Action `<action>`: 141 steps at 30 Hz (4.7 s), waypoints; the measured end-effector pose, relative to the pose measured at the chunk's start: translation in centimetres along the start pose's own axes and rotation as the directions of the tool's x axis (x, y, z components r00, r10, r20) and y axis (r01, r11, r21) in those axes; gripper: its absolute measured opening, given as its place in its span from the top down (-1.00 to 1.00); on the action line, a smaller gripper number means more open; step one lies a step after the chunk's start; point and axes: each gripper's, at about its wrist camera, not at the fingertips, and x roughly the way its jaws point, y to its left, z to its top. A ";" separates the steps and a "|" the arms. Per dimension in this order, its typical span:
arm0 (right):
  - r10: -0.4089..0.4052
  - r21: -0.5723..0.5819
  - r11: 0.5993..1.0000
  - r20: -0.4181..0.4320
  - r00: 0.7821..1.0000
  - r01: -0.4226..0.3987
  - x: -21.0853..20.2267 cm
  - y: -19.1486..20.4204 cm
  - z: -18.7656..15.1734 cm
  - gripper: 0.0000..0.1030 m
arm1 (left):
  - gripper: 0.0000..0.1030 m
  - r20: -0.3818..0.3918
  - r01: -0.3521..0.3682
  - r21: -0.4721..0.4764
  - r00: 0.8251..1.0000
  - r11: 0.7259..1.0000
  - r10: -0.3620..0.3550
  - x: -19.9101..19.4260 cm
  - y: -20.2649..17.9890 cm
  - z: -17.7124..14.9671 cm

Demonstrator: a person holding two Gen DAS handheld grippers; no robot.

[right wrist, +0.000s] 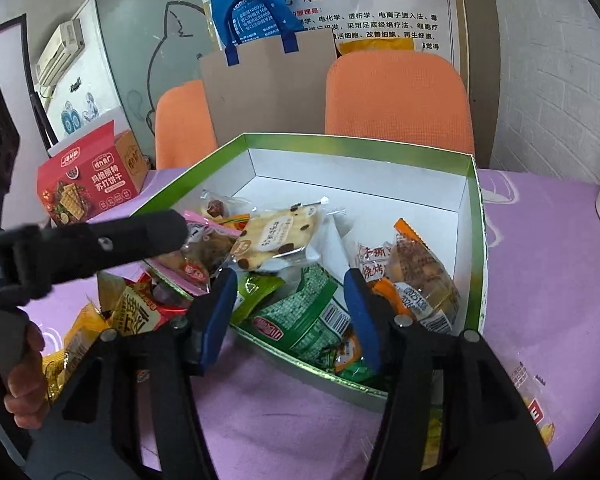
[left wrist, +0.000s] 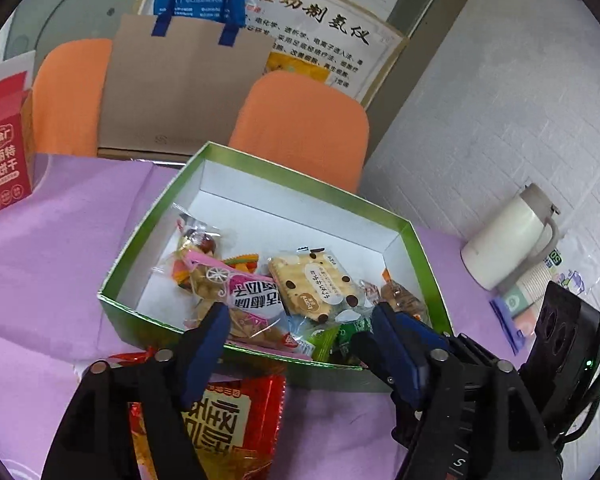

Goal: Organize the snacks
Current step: 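Carry the cake packet into the green box and open the left tool, then withdraw both tools from the box toward the yellow chip bags, then grasp the clear yellow chip bag with the left tool, then drop the yellow chip bag into the green box and open the left tool, then withdraw the left tool and grasp the small blue-white packet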

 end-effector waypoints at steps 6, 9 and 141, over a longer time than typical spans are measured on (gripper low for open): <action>0.036 0.001 0.999 0.011 0.999 -0.036 -2.6 0.9 0.1 -0.54 | -0.74 0.014 -0.032 0.003 0.999 0.999 0.031 -2.9 -0.4 -0.6; 0.060 -0.010 0.998 0.052 0.997 -0.059 -5.2 1.8 -0.3 -0.61 | -0.86 0.016 -0.075 0.015 0.997 0.997 0.075 -5.5 0.0 -1.3; 0.083 -0.024 0.996 -0.058 0.995 -0.085 -5.6 2.9 0.0 -0.62 | -0.69 0.001 -0.040 0.075 0.999 0.996 0.040 -6.7 -0.3 0.9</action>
